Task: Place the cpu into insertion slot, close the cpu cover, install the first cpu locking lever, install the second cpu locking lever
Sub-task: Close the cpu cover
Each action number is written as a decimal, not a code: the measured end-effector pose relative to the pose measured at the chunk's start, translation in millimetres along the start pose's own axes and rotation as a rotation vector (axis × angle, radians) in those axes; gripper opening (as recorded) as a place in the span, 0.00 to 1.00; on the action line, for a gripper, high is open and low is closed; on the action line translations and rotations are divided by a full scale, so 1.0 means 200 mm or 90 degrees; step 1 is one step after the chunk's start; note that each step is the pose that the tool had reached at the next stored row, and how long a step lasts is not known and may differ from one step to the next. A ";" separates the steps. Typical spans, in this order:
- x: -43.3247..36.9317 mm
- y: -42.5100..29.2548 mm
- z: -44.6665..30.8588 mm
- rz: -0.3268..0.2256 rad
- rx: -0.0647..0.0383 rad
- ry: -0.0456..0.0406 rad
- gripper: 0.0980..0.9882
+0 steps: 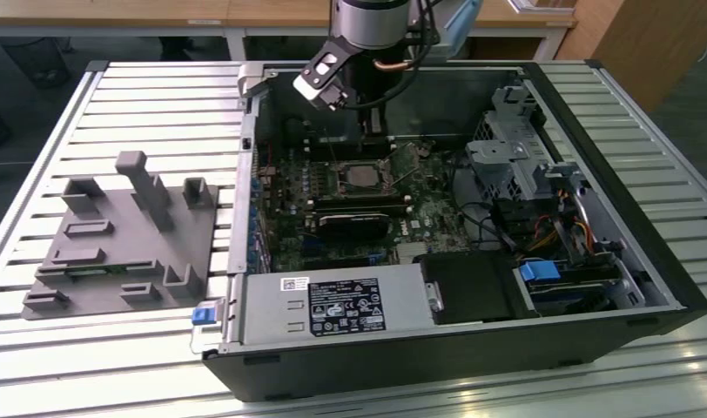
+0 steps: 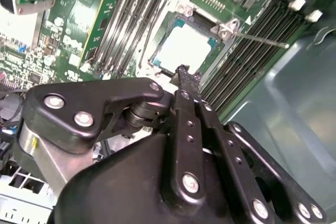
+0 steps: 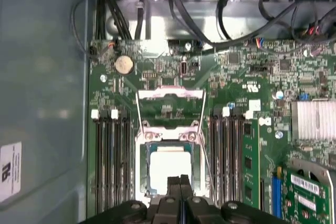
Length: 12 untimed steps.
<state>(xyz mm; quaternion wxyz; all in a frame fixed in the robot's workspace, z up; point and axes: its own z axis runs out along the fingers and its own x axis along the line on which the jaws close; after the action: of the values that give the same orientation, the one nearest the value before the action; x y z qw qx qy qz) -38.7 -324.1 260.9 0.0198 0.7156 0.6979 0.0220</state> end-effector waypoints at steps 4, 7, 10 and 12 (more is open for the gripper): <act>0.001 0.038 0.002 0.000 0.000 0.0001 0.01; 0.001 0.051 0.003 -0.001 0.000 0.0001 0.01; 0.001 0.051 -0.003 -0.003 0.000 0.0000 0.01; 0.001 0.052 -0.015 -0.003 0.000 0.0002 0.01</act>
<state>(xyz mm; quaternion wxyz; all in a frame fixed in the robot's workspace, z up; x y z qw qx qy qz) -28.4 -324.1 264.5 0.0195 0.7139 0.6996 0.0219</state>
